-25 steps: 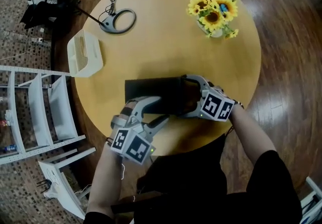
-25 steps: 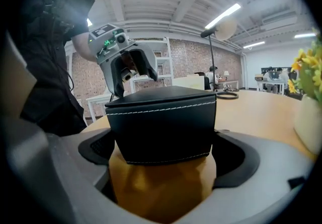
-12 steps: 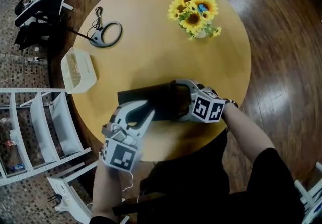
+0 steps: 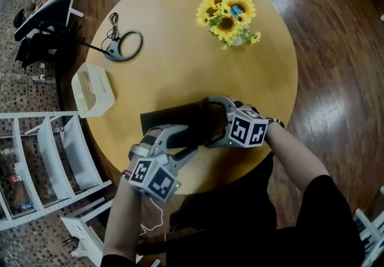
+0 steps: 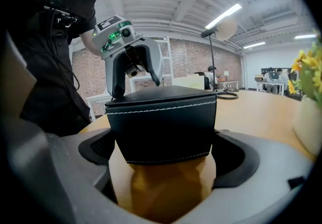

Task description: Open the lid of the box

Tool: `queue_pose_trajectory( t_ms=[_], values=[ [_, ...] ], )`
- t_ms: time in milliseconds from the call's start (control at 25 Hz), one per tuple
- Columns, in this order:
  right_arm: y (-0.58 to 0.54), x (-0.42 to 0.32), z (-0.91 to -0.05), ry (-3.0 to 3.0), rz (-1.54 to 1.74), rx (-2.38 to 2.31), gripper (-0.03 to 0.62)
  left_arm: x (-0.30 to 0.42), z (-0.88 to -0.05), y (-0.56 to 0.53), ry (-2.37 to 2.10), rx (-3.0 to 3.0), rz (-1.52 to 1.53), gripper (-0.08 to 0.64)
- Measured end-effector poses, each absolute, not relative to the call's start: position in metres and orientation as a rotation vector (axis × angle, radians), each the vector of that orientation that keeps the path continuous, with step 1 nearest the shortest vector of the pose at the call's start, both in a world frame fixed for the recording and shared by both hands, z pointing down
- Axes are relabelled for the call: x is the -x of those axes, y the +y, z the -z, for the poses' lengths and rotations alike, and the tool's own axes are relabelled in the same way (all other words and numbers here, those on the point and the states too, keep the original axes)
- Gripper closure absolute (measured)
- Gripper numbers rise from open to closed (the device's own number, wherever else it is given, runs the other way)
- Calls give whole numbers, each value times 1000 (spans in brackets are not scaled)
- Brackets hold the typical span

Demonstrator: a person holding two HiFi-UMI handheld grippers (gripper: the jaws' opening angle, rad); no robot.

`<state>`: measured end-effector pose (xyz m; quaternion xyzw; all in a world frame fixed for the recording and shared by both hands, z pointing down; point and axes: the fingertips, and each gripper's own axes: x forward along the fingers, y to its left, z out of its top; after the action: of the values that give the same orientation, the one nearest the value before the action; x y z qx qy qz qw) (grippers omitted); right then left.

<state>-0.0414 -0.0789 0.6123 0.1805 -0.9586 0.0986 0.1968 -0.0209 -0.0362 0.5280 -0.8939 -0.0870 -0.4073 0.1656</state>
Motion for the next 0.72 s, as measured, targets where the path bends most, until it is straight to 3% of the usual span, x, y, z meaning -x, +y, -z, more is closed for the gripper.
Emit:
queue_pose_trajectory(
  t_ms=[360,720],
  values=[
    [-77,41,-613,-2677,-280,-505,-9,18,-505,-43,-219,2587,1117,275],
    [-74,39,-616,-2654,-290,-505,-11,14,-406,-118,43,2775,752,276]
  ],
)
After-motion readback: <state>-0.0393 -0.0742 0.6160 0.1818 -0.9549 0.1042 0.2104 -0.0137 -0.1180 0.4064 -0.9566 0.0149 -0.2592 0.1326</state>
